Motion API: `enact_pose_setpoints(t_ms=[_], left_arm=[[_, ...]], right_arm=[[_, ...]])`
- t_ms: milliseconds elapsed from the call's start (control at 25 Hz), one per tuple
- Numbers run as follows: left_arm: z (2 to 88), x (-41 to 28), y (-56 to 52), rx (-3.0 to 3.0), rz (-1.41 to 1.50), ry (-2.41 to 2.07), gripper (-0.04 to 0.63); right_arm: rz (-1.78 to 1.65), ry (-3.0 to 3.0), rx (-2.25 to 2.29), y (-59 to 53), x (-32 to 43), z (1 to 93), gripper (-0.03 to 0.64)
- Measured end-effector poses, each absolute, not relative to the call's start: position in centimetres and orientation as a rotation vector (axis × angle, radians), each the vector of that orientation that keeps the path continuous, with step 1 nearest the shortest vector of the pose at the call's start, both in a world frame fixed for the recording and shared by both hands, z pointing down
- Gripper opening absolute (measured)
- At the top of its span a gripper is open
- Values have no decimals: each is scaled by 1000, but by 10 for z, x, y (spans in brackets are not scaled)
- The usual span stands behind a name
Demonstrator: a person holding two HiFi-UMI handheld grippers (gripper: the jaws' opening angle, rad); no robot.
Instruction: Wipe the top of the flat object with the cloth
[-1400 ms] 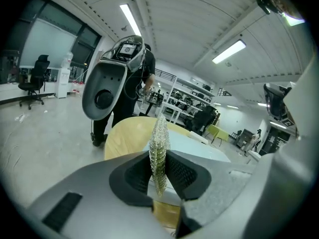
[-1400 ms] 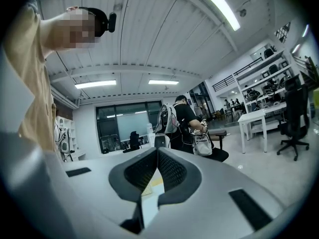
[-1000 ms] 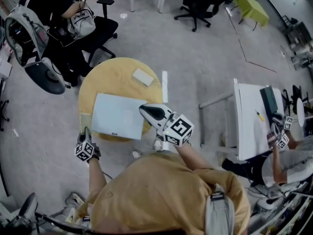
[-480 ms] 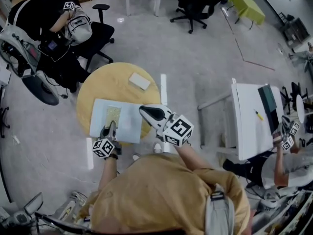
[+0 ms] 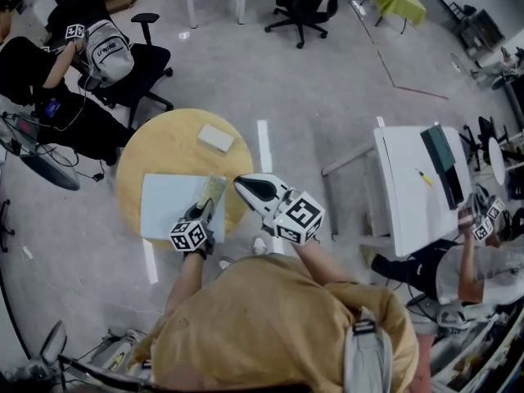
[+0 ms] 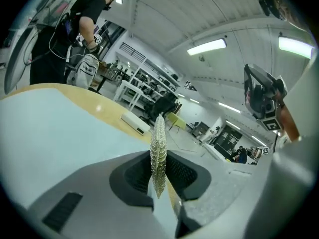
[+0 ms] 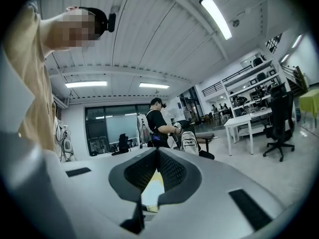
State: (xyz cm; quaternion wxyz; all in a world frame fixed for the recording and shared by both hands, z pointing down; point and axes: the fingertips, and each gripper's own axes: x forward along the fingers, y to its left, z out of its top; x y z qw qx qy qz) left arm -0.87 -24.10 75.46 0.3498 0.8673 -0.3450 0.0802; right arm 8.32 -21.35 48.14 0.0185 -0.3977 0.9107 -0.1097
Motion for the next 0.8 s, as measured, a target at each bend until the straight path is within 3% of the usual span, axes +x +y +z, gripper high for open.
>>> enact_pose_setpoints(t_ms=[280,800], left_arm=[[766,-13,-256,2231,326,-980,69],[774,-125,-291,2141,345,-1214,69]], right_arm=[[-360,2803,-1264,-214,103,488,3],[-374,2837,-1189,-219,74,497,3]])
